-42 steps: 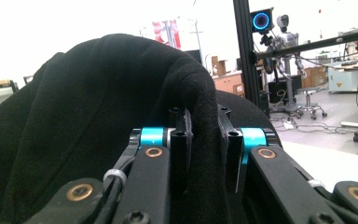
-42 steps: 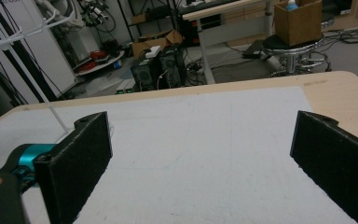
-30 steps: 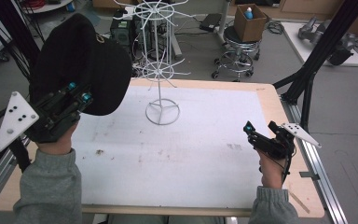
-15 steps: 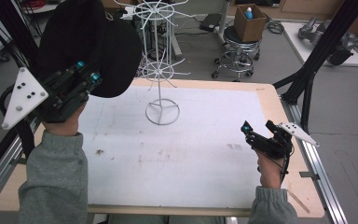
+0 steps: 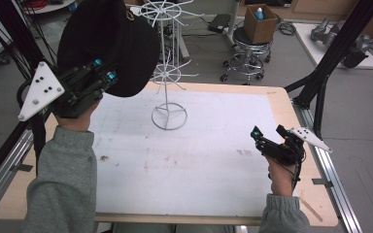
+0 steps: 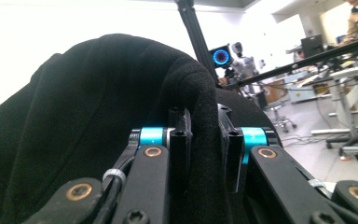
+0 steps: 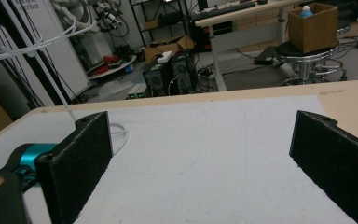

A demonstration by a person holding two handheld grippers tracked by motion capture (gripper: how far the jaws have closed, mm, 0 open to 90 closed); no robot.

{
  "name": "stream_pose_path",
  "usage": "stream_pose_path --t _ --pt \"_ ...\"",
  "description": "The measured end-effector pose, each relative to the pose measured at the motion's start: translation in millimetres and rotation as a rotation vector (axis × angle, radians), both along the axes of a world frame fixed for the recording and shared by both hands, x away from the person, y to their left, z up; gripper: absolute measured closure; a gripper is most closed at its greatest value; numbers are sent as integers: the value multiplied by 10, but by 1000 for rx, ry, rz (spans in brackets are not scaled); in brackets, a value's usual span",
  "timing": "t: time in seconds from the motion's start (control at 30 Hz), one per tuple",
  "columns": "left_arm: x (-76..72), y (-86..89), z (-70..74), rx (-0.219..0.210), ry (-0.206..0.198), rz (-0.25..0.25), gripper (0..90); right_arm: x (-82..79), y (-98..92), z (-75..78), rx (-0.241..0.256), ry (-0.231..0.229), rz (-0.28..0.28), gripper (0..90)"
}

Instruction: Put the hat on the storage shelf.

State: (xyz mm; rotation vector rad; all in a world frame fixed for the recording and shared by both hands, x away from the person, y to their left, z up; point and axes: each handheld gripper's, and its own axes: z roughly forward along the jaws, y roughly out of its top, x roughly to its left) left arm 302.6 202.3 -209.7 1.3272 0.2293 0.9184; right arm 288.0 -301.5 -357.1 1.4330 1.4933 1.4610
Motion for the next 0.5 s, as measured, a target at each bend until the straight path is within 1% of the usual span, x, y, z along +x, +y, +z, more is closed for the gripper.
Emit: stream_pose_path --t 0.07,0.17,0.27,0.33,0.4,0.47,0.5 --pt "7 -6 -22 -1 0 -10 787 0 -2 0 0 -1 0 48" --pt "5 8 -67 -21 4 -30 787 -11 -2 5 5 -3 0 48" --pt "-11 38 -101 -22 -1 -49 787 -13 -3 6 6 -2 1 48" --pt "-9 67 -118 1 -4 -61 786 -12 -2 5 5 -1 0 48" --pt "5 76 -147 32 4 -49 786 -12 -2 5 2 -4 2 48" --pt "26 82 -186 42 6 -43 787 -10 6 4 1 0 1 48" --pt "30 84 -200 37 6 -42 787 -9 10 4 1 1 2 48"
